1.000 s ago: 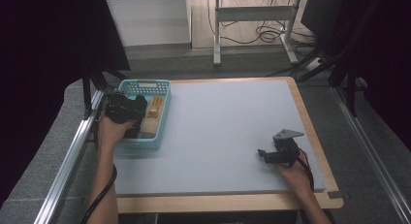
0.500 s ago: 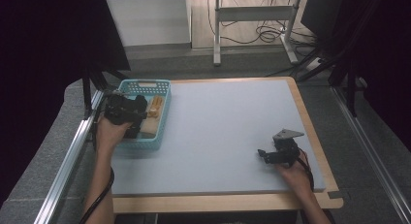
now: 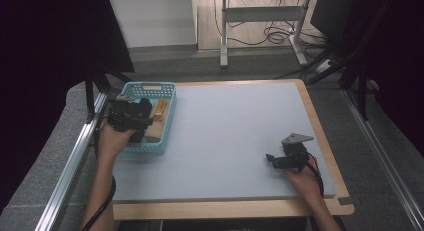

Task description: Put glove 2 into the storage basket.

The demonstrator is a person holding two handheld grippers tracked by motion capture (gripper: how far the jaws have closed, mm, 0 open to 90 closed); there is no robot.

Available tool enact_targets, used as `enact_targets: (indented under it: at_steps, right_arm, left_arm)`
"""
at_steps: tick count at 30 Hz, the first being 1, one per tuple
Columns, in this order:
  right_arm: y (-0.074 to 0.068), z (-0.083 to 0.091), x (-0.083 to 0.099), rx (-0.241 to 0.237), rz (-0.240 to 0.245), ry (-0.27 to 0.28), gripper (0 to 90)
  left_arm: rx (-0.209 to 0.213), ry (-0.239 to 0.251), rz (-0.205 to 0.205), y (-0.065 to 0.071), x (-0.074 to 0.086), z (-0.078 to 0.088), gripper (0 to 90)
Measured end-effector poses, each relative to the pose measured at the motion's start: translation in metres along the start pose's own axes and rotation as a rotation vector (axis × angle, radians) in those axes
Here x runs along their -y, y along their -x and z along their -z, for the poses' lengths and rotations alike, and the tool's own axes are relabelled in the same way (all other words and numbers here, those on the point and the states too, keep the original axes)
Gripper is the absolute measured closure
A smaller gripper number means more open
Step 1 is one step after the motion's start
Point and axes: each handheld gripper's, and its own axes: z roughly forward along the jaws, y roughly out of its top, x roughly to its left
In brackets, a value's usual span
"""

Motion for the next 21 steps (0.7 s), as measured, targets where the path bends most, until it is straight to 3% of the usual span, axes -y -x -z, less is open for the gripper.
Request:
enact_targets:
  at_steps: [6,21]
  right_arm:
    - [0.000,0.000,0.000,0.000,-0.001,0.000,16.1]
    - [0.000,0.000,0.000,0.001,0.000,0.001,16.0]
  left_arm:
    - [0.016,0.019,-0.008,0.006,0.003,0.005,0.9]
    - [0.051,0.048,-0.074,0.031,0.008,0.015,0.7]
